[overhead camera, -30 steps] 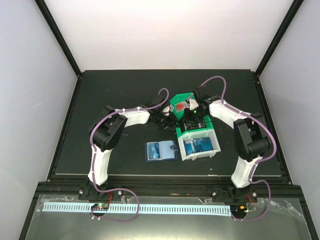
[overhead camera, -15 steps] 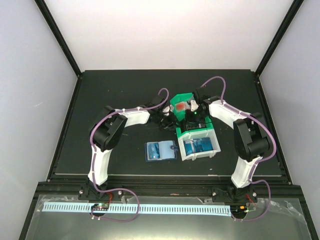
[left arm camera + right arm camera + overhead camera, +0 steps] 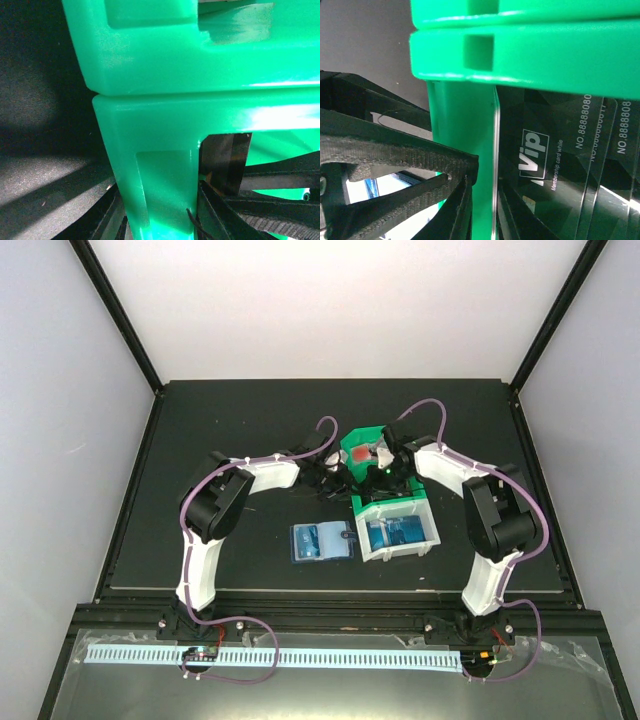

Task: Put the credit cards into the card holder
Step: Pick up the credit card from the storage box.

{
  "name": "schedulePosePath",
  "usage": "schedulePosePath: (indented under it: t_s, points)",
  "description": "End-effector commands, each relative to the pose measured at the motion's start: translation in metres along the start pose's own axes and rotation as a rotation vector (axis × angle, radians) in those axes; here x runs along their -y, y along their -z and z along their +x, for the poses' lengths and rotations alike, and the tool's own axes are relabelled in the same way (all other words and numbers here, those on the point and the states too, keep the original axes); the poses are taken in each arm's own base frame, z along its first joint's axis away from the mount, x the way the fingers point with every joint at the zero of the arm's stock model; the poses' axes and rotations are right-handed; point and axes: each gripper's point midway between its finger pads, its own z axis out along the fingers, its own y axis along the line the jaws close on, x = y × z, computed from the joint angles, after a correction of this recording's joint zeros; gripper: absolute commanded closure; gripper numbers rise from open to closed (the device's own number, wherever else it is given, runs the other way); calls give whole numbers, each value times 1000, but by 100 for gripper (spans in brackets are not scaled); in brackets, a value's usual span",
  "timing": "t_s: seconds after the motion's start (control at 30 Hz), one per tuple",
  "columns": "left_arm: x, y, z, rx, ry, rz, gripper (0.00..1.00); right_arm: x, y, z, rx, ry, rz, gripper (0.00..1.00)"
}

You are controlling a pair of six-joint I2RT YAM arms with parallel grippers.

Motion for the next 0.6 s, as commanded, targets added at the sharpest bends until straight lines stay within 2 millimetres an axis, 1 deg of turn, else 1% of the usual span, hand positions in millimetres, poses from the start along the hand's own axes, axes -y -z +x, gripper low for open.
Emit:
schedulePosePath:
  t_s: [0.0, 0.07, 0.1, 0.2, 0.27, 0.4, 0.5, 0.57]
  points:
    - [-9, -9, 11, -34, -45, -24, 73, 3, -12, 10, -32, -9, 19, 82]
    - [-8, -8, 11, -33, -51, -21, 72, 6, -11, 6, -16, -13, 47, 83]
    - [-7, -7, 11, -33, -56, -21, 72, 6, -9, 3, -5, -12, 53, 85]
    - [-2, -2, 11, -25, -86, -18, 70, 0, 4, -11, 49, 2, 63, 93]
    - [5, 4, 9, -16, -115, -9, 66, -4, 16, -20, 84, 13, 76, 98]
    - [25, 21, 5, 14, -187, 13, 58, -5, 37, -30, 136, 22, 104, 99]
    - [37, 34, 5, 39, -233, 20, 51, -6, 52, -30, 159, 18, 84, 99]
    - [46, 44, 5, 57, -255, 31, 47, -10, 61, -27, 161, 28, 52, 99]
